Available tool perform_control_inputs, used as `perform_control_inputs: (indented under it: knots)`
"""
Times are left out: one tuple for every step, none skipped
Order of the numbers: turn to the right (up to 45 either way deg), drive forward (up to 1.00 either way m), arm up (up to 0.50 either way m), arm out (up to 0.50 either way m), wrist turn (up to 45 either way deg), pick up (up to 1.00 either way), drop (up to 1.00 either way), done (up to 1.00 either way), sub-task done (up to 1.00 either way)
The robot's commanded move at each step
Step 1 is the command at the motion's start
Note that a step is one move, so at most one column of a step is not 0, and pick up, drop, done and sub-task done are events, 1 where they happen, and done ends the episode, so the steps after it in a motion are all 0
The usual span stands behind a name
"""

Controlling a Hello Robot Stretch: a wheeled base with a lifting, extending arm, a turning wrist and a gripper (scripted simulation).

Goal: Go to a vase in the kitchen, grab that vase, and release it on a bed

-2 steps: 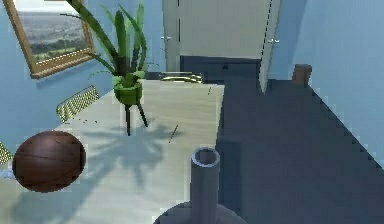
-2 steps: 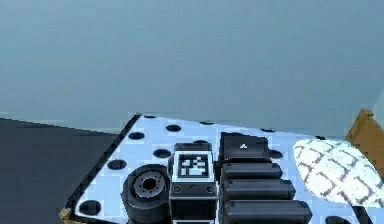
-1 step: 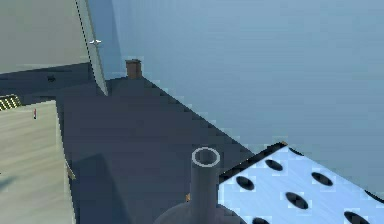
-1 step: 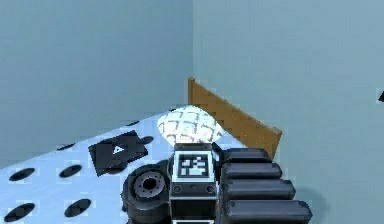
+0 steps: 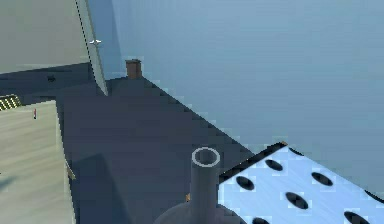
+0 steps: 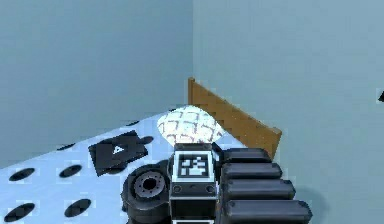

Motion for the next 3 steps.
perform_control_inputs:
  knots:
    - [0.0, 0.00, 0.00, 0.48, 0.0, 0.00, 0.00, 0.00, 0.00]
    - [0.0, 0.00, 0.00, 0.00, 39.0, 0.00, 0.00, 0.00, 0.00]
    - [0.0, 0.00, -0.40, 0.00, 0.0, 0.00, 0.00, 0.00, 0.00]
